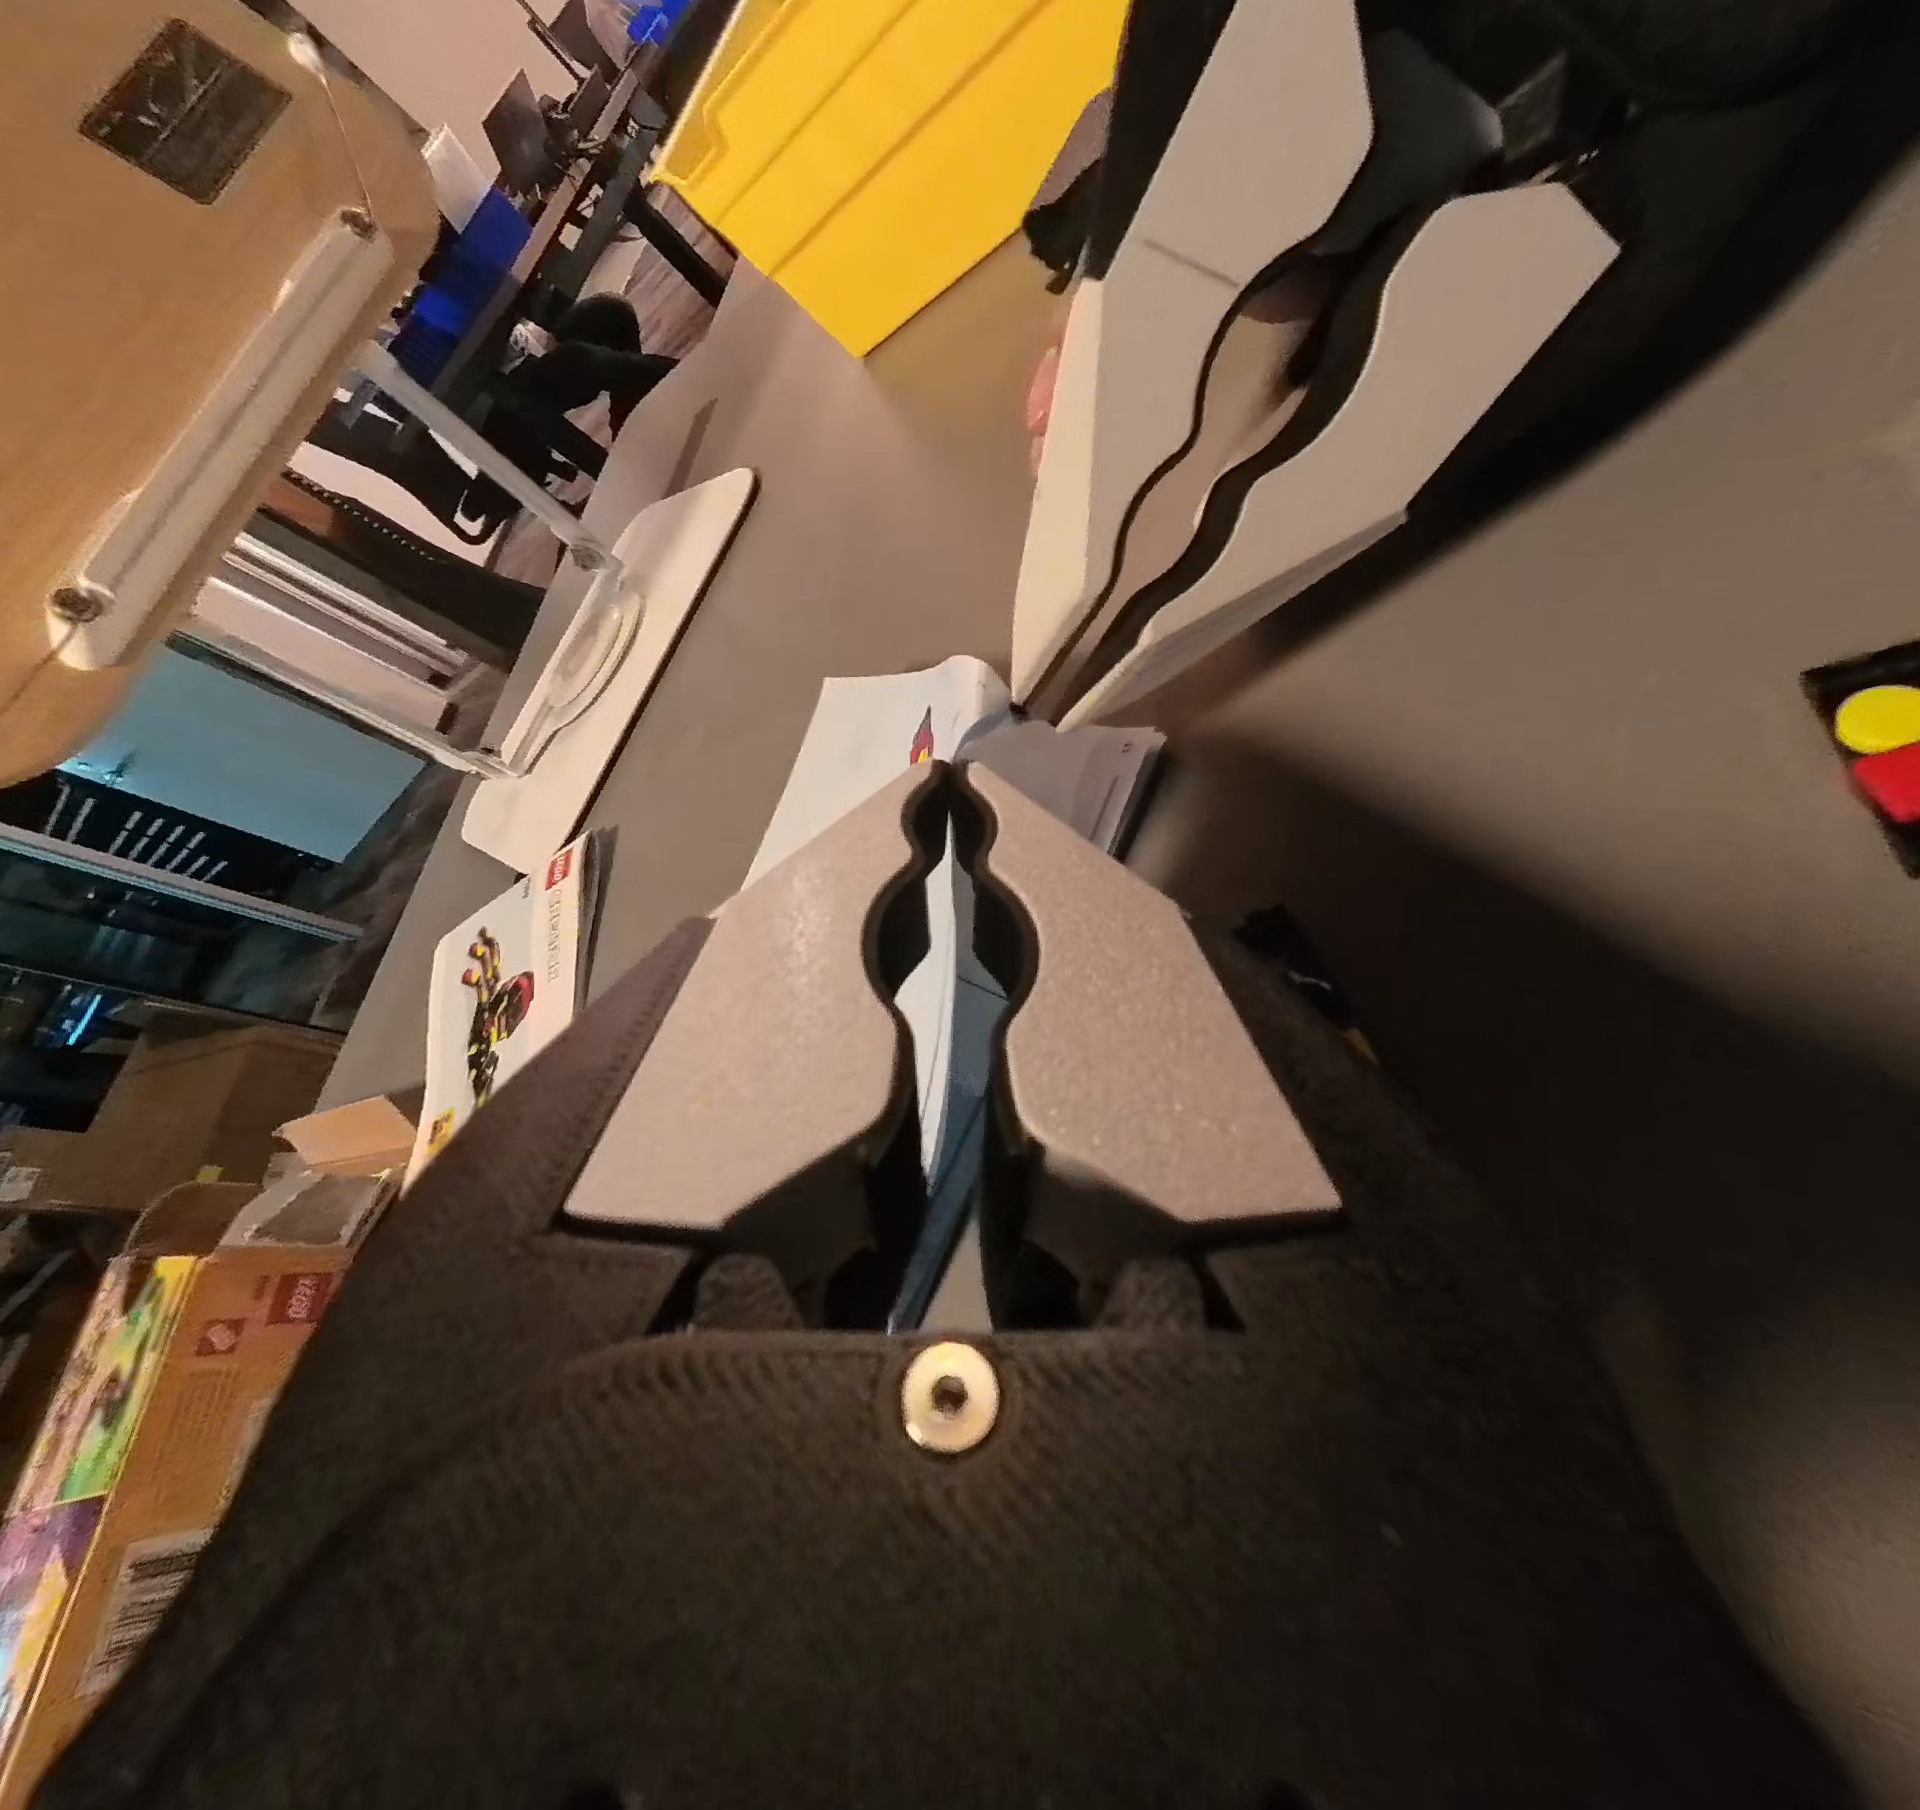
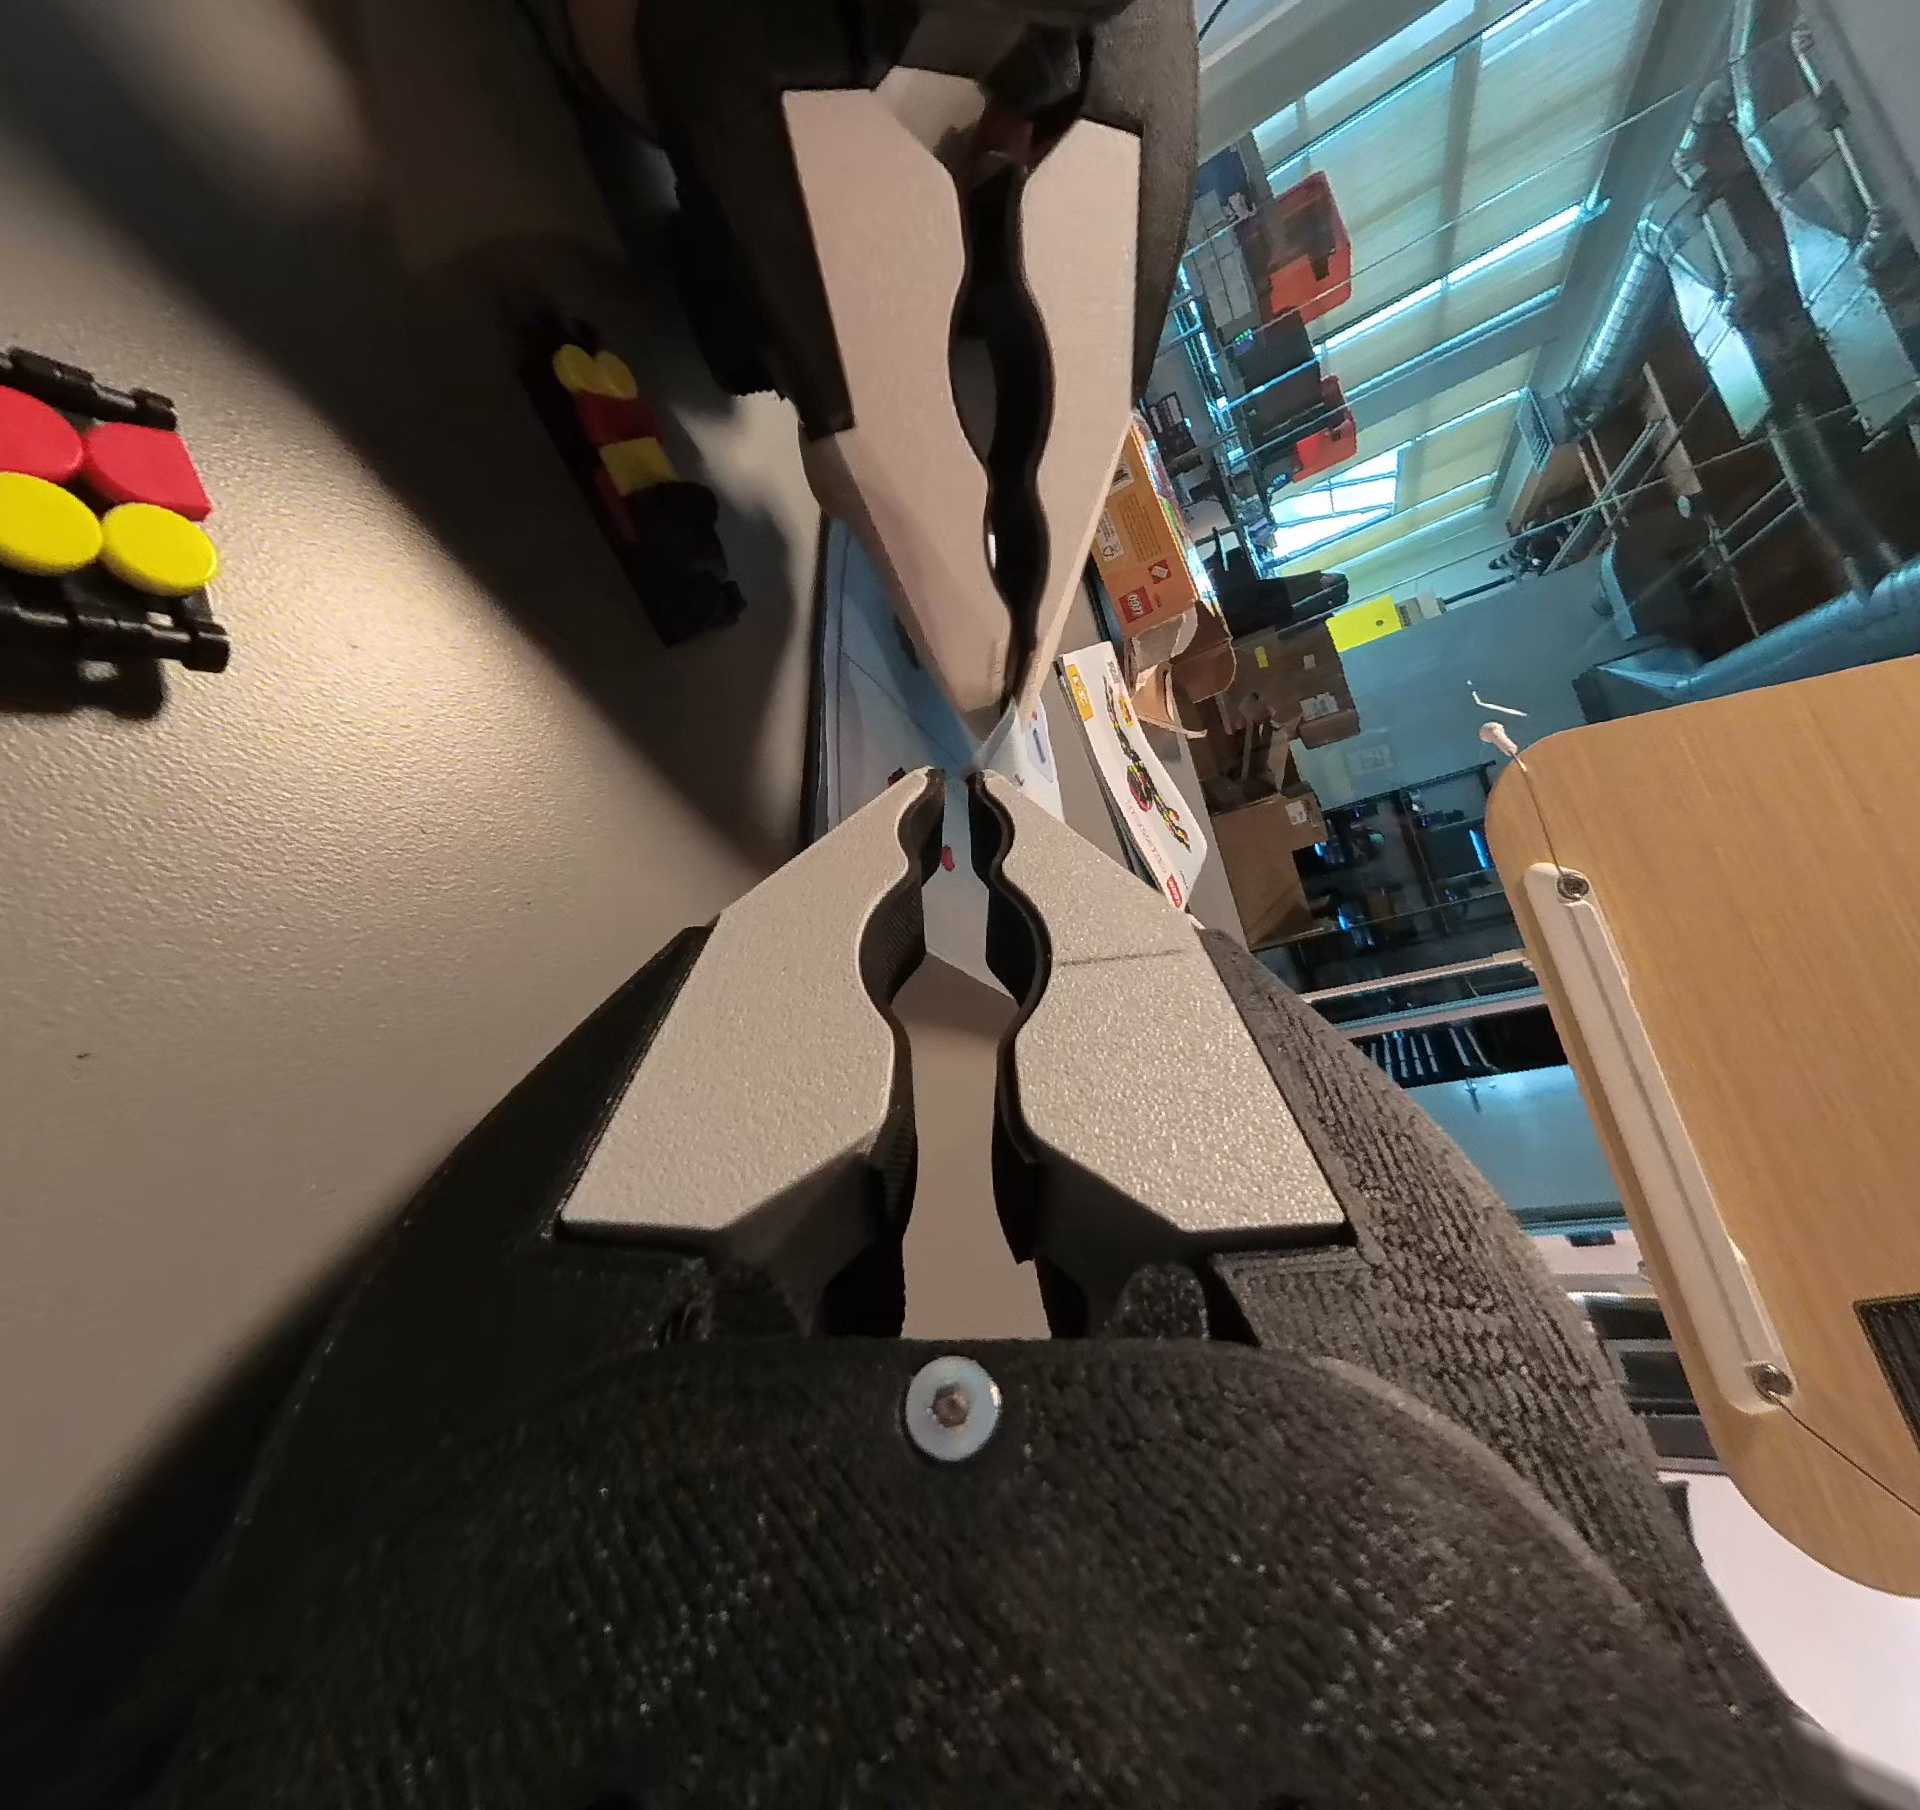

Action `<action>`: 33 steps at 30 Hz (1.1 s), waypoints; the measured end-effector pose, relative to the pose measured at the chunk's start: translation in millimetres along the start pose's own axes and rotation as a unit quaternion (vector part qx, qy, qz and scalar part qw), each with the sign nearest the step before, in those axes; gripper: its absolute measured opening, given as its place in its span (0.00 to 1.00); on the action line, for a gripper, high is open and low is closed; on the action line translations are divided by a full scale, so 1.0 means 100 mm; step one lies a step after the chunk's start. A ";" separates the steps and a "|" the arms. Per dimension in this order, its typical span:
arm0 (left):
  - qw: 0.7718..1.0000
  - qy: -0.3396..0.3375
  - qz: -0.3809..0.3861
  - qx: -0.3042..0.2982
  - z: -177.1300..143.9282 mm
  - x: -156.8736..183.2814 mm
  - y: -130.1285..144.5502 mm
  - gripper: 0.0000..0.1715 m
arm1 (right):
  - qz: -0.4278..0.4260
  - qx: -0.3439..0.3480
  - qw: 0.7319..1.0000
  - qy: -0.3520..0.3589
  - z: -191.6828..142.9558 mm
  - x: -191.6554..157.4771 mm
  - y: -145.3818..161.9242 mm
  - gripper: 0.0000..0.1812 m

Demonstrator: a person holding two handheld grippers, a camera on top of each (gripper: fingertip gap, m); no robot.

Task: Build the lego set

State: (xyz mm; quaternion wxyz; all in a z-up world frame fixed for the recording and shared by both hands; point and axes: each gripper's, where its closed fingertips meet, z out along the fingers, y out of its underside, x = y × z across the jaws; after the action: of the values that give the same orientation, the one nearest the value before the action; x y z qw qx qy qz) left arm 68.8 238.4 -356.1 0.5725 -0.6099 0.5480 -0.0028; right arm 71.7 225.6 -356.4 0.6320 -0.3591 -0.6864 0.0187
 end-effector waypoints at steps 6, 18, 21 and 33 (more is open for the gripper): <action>1.000 0.005 -0.013 0.002 0.00 -0.01 0.00 0.00 | -0.002 0.000 1.000 0.001 0.00 0.00 0.00 0.01; 0.998 0.024 0.050 -0.011 0.02 0.16 0.02 0.00 | -0.010 -0.004 1.000 0.018 -0.01 0.05 0.01 0.01; 0.998 0.024 0.059 -0.013 0.03 0.17 0.03 0.00 | -0.010 -0.005 1.000 0.018 -0.01 0.05 0.01 0.01; 0.998 0.022 0.055 -0.015 0.03 0.16 0.03 0.00 | -0.021 -0.008 0.999 0.028 -0.01 0.07 0.01 0.00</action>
State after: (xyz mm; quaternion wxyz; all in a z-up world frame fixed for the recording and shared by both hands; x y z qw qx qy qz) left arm 74.7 230.4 -369.4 0.5503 -0.5869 0.5934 0.0234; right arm 74.0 229.8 -350.6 0.6488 -0.3502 -0.6756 -0.0097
